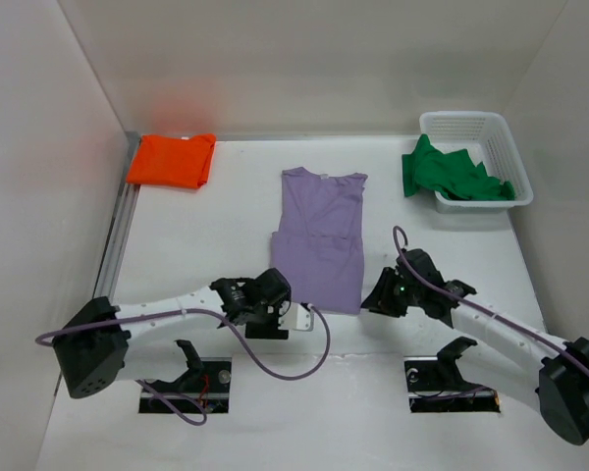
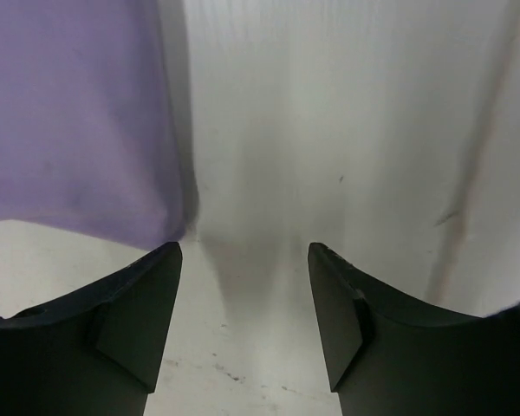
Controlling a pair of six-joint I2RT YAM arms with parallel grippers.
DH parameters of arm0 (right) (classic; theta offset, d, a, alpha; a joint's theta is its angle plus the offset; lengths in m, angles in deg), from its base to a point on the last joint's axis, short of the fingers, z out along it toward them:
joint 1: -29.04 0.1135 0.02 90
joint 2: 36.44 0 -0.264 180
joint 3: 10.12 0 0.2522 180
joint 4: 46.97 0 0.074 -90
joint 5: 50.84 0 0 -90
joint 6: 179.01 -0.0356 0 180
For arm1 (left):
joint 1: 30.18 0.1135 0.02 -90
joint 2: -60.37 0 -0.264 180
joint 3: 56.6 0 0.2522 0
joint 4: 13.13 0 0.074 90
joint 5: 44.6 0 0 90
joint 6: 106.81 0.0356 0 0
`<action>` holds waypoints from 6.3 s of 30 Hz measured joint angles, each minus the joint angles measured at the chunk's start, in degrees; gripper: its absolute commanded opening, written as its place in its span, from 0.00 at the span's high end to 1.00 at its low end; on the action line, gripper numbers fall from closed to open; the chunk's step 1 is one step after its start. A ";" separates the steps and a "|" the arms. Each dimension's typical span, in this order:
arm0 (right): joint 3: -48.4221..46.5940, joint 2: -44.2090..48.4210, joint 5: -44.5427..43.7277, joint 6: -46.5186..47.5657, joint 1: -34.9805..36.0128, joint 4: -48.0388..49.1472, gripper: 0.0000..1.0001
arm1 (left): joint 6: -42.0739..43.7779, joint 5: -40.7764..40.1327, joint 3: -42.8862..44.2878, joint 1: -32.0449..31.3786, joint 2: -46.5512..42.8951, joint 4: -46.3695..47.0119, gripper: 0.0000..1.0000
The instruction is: Fold and stack the t-shirts
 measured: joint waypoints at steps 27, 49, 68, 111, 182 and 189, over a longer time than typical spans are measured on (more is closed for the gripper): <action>-0.92 -10.08 0.79 -6.60 4.22 5.75 0.63 | 9.49 -12.50 -2.73 0.92 10.40 19.32 0.83; -19.69 -11.13 -1.01 0.04 2.45 -4.31 1.00 | 7.32 0.83 18.67 14.67 9.01 -1.05 1.00; -67.56 -46.93 4.79 15.82 -13.42 -15.02 1.00 | 7.76 9.18 63.93 36.68 42.60 -5.51 0.97; -79.47 -61.79 -6.49 23.82 -19.96 -8.33 0.63 | -2.21 -2.60 74.82 42.86 63.06 16.02 0.36; -52.89 -38.62 -13.27 20.52 -15.50 -9.55 0.42 | -32.94 29.86 86.29 48.54 75.25 2.43 0.32; -52.04 -36.59 -14.08 20.52 -15.50 -10.58 0.42 | -35.89 33.97 87.34 48.52 76.63 2.05 0.36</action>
